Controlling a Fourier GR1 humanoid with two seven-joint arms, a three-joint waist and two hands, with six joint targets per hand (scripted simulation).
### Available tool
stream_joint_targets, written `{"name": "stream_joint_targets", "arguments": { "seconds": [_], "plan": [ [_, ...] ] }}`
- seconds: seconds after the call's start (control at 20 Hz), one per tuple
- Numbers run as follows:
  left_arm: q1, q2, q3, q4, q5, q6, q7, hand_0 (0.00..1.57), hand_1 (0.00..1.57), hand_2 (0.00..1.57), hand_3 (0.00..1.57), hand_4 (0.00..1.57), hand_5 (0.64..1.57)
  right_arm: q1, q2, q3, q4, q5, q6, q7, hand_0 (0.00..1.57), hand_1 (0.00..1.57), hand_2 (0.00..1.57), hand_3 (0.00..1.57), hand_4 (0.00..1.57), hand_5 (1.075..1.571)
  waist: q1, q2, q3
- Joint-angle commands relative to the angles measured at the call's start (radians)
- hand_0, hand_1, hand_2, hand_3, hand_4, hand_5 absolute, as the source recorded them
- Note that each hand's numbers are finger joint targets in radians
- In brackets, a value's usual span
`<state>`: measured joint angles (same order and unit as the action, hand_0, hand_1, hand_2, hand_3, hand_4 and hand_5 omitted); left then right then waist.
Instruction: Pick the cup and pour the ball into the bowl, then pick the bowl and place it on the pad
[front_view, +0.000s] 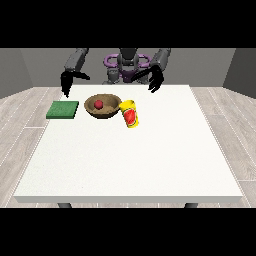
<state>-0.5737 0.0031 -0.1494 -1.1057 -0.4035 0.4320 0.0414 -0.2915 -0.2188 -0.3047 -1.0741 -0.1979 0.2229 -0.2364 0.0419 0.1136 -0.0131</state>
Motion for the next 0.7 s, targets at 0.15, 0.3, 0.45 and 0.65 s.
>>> {"name": "stream_joint_targets", "arguments": {
  "seconds": [0.15,0.3,0.45,0.65],
  "plan": [
    [0.132,0.014,0.027,-0.096,0.252,-0.224,-0.278,0.0,0.0,0.0,0.0,0.0,1.564,-0.063,0.093,-0.007,0.032,0.03,-0.173,-0.02,0.0,0.0,0.0,0.0,0.32,1.57,0.12,0.061,0.0123],
    [0.143,0.046,0.065,-0.099,0.275,-0.259,-0.304,0.0,0.0,0.0,0.0,0.0,1.563,-0.077,0.124,0.01,0.096,0.052,-0.204,-0.087,0.0,0.0,0.0,0.0,0.33,1.57,0.104,0.071,0.0131],
    [0.172,0.075,0.105,-0.105,0.278,-0.27,-0.313,0.0,0.0,0.0,0.0,0.0,1.564,-0.108,0.081,-0.006,0.2,0.025,-0.158,-0.117,0.0,0.0,0.0,0.0,0.29,1.567,0.069,0.047,0.0134],
    [0.148,0.141,0.148,-0.143,0.332,-0.373,-0.276,0.0,0.0,0.0,0.0,0.0,1.564,-0.16,0.052,-0.02,0.276,0.014,-0.156,-0.124,0.0,0.0,0.0,0.0,0.24,1.566,0.082,0.05,0.0134]
  ]
}}
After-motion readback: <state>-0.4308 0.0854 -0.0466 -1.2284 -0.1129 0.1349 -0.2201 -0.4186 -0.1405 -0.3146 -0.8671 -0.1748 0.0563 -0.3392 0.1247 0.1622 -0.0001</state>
